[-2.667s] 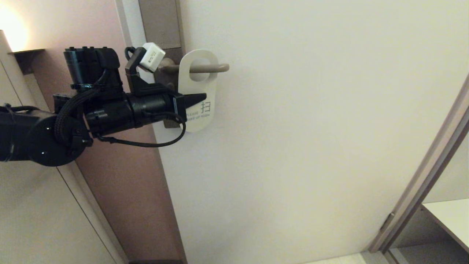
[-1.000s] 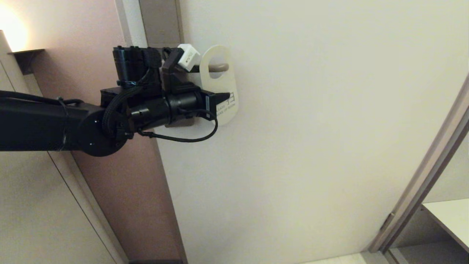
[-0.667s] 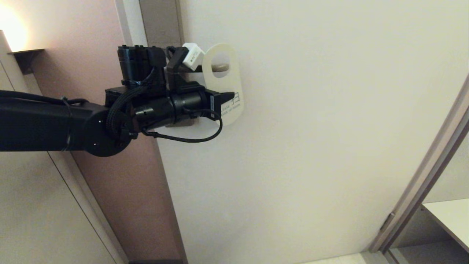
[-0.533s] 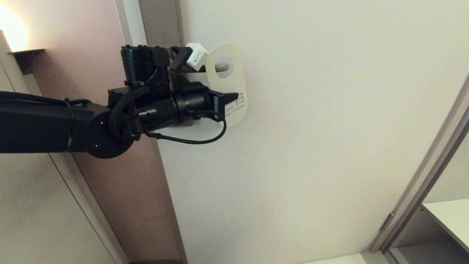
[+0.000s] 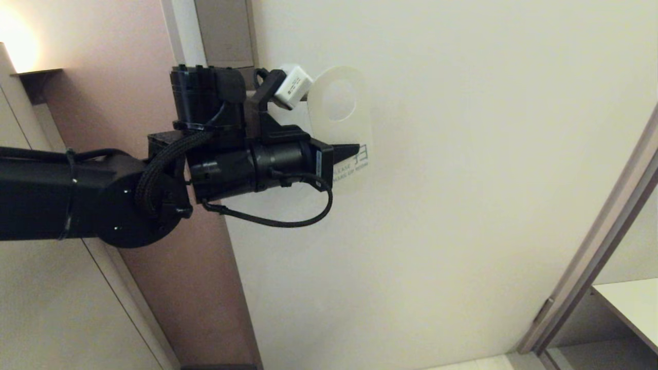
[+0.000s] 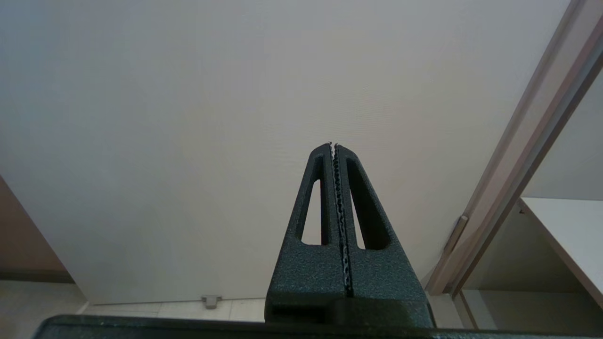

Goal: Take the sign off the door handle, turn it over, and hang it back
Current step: Hand it to the other hand

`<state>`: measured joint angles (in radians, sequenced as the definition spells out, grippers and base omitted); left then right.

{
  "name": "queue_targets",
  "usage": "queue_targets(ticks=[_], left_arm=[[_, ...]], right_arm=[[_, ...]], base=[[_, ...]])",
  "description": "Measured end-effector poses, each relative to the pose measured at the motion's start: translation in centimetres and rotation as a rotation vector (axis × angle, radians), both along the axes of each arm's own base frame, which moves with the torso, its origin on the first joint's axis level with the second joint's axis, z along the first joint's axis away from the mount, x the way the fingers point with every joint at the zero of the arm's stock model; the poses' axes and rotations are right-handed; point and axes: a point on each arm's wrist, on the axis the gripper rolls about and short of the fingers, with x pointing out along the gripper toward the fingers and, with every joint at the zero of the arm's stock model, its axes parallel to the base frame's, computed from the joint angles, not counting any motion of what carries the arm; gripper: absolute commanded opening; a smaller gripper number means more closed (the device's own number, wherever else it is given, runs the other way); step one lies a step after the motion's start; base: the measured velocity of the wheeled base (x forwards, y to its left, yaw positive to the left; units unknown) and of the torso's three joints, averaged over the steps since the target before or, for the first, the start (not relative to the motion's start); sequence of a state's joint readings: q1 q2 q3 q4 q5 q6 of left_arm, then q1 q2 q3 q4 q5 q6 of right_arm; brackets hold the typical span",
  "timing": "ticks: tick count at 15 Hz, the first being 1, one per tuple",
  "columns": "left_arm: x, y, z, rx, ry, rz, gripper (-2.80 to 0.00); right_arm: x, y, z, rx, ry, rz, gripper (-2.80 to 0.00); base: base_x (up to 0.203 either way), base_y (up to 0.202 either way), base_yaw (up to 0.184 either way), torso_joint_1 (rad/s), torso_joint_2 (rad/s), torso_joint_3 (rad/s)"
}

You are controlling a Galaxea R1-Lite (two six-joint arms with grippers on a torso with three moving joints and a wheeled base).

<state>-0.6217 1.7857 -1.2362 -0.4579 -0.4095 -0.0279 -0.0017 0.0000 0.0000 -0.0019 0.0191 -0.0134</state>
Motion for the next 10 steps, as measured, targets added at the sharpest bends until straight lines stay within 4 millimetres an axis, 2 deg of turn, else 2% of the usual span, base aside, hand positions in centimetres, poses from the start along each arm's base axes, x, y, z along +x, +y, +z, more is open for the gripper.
queue_targets(ticks=[5, 10], left_arm=[[-3.2, 0.2, -0.1, -0.018, 0.063, -0.172, -2.80], [-5.2, -0.9, 0.5, -0.061, 0.125, -0.288, -2.80]], right_arm=[[0.0, 0.0, 0.0, 0.000, 0.000, 0.000, -2.80], [0.0, 0.0, 0.0, 0.000, 0.000, 0.000, -2.80]], base=[[0.000, 0.000, 0.000, 0.000, 0.00, 0.000], [0.000, 0.000, 0.000, 0.000, 0.00, 0.000]])
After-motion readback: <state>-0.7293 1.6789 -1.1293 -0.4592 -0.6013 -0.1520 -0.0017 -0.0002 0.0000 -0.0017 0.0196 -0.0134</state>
